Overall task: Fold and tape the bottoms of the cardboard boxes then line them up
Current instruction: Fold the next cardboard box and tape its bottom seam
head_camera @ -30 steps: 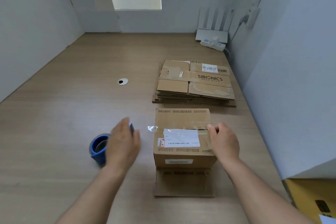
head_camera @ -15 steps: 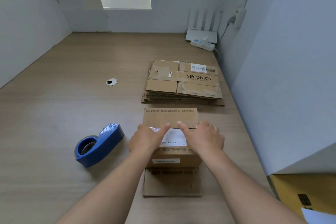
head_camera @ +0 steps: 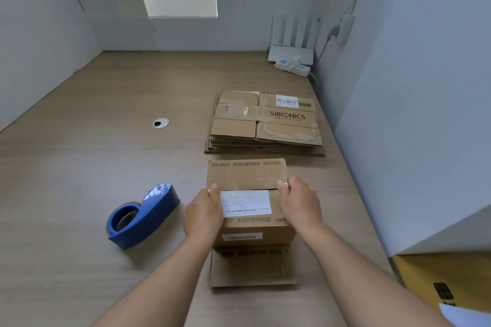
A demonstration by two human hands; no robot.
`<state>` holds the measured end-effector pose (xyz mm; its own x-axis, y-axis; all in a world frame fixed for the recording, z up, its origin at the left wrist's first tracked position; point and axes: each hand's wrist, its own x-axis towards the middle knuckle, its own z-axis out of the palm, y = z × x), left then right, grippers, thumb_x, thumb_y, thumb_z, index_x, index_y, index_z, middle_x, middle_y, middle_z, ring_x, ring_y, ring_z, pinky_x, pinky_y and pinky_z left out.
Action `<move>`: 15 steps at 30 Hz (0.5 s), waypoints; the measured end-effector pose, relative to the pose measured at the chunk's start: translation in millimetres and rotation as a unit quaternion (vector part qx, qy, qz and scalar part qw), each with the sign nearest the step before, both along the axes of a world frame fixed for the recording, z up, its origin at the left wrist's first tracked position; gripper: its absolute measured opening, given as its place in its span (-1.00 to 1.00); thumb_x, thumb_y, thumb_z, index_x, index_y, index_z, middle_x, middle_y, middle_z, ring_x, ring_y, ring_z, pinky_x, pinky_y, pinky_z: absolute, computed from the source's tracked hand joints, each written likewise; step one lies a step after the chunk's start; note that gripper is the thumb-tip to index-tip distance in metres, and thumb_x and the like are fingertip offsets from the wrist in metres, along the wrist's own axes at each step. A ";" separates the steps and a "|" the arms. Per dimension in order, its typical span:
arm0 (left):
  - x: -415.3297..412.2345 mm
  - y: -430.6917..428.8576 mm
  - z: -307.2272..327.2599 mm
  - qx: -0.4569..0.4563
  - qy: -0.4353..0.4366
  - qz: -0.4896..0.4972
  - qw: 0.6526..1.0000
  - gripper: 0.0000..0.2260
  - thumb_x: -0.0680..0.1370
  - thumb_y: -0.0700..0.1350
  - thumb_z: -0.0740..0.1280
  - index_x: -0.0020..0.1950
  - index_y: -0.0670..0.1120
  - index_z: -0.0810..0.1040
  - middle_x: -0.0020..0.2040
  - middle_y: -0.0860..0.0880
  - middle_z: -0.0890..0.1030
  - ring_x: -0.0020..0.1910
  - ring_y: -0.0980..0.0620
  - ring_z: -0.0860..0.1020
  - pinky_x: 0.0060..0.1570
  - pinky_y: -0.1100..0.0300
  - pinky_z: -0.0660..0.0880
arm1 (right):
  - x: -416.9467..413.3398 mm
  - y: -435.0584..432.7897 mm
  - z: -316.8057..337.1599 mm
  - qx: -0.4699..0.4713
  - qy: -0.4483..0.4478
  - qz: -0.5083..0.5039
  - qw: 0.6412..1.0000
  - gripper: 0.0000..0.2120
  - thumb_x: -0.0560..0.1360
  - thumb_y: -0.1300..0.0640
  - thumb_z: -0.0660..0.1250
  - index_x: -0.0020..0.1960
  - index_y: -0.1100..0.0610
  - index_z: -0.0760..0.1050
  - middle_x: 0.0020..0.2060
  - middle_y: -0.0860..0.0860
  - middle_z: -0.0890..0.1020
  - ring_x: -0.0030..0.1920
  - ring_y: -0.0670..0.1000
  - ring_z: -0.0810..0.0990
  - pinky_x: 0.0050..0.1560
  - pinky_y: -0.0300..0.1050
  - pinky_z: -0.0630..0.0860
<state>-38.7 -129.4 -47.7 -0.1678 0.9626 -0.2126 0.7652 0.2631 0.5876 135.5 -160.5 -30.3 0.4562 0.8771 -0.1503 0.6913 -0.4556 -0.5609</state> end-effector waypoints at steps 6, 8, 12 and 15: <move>4.4 -2.8 -4.3 -0.041 -0.014 -0.013 0.999 -0.51 0.56 0.26 0.12 0.19 -0.12 0.47 -0.09 -0.01 0.54 -0.15 0.02 0.53 -0.27 0.16 0.46 | -8.4 -1.0 -0.2 -0.055 -0.067 -0.007 0.996 -0.35 0.42 -0.34 0.26 0.24 0.16 0.37 0.18 0.05 0.50 0.22 0.10 0.41 0.11 -0.03 0.41; 2.7 -5.3 -1.5 -0.029 -0.045 0.008 0.999 -0.58 0.61 0.17 0.09 0.16 -0.14 0.48 -0.09 -0.04 0.55 -0.13 0.00 0.52 -0.23 0.15 0.45 | -4.8 -0.3 -4.7 -0.010 0.003 -0.022 1.000 -0.58 0.48 -0.20 0.29 0.10 0.13 0.44 0.07 0.03 0.55 0.15 0.09 0.43 0.02 -0.05 0.41; -0.4 -11.2 -4.8 -0.020 -0.179 0.060 0.982 -0.64 0.63 0.13 0.06 0.02 -0.04 0.55 -0.08 -0.07 0.63 -0.07 -0.04 0.60 0.03 -0.03 0.56 | 1.3 -6.9 -14.3 0.066 0.126 -0.054 0.988 -0.75 0.54 0.00 0.29 -0.24 0.11 0.37 -0.24 -0.01 0.51 -0.11 0.05 0.48 -0.27 -0.12 0.32; -1.2 -18.8 2.6 -0.045 -0.324 0.133 0.936 -0.65 0.65 0.08 0.05 -0.11 0.00 0.56 -0.13 -0.04 0.65 -0.13 0.00 0.61 -0.13 0.11 0.56 | 2.5 -12.1 -16.1 0.109 0.139 -0.073 0.982 -0.71 0.57 0.06 0.24 -0.25 0.21 0.45 -0.29 0.02 0.52 -0.18 0.05 0.47 -0.25 -0.11 0.26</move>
<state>-39.9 -148.2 -45.1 -0.2070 0.8783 -0.4310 0.1567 0.4647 0.8715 138.0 -172.5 -46.4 0.5477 0.8302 -0.1037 0.4332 -0.3874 -0.8138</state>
